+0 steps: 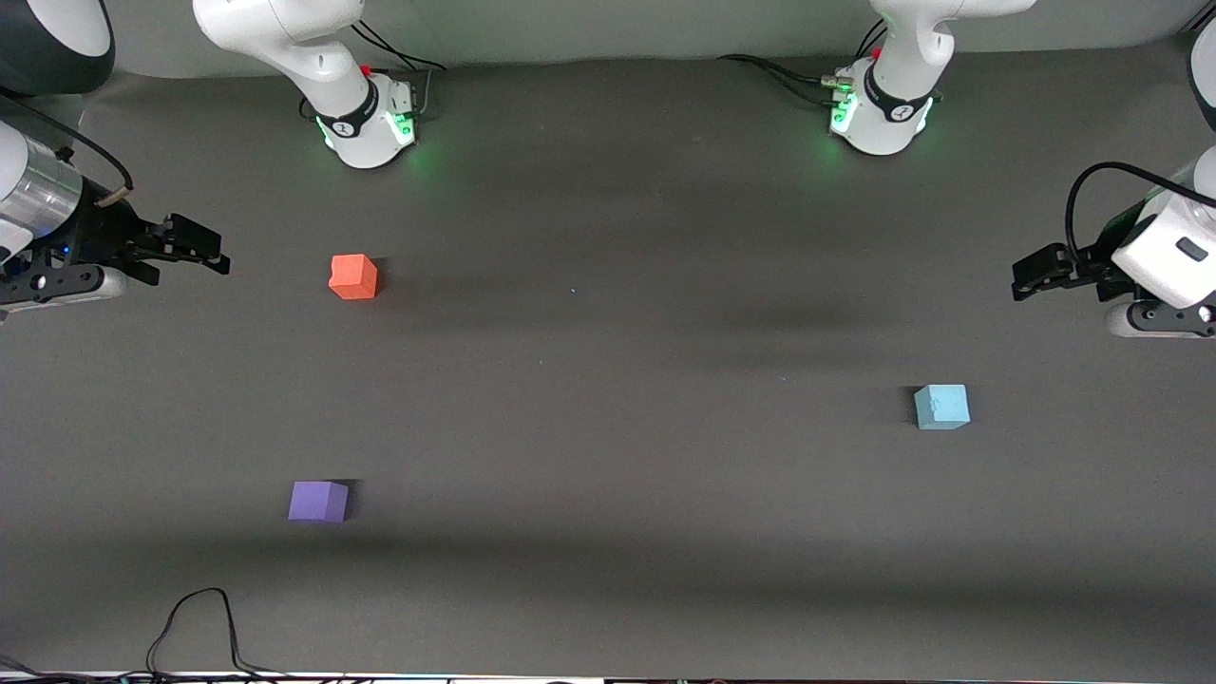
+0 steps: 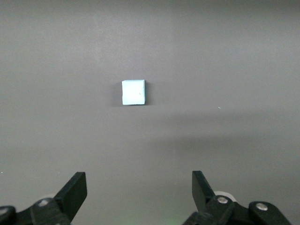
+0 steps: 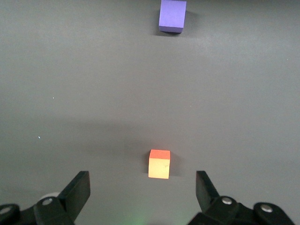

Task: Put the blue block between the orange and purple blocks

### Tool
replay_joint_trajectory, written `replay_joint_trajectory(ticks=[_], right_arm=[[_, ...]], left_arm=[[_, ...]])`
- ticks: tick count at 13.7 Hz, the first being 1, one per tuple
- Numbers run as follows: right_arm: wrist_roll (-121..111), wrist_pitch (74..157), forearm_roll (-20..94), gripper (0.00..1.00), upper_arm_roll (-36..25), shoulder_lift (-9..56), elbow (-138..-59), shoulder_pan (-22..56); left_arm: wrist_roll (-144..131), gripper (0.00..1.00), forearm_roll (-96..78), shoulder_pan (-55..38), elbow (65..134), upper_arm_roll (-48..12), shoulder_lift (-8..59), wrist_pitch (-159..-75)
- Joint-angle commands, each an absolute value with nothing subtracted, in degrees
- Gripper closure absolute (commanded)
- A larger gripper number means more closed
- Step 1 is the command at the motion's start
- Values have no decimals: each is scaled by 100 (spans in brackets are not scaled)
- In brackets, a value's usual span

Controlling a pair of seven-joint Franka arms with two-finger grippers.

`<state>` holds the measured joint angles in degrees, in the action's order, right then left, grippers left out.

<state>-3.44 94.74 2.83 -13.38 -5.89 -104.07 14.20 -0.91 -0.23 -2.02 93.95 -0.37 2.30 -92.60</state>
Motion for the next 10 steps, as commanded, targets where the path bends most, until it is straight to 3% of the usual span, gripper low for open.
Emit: replay_joint_trajectory(ticks=[1, 10], right_arm=[[-457, 9563, 246, 0, -1362, -624, -10450, 1441], [-457, 9501, 246, 0, -1371, -642, -10450, 1441]], left_arm=[[-158, 0, 53, -272, 9343, -9, 211, -9141], [535, 0, 105, 42, 9632, 62, 202, -9184]])
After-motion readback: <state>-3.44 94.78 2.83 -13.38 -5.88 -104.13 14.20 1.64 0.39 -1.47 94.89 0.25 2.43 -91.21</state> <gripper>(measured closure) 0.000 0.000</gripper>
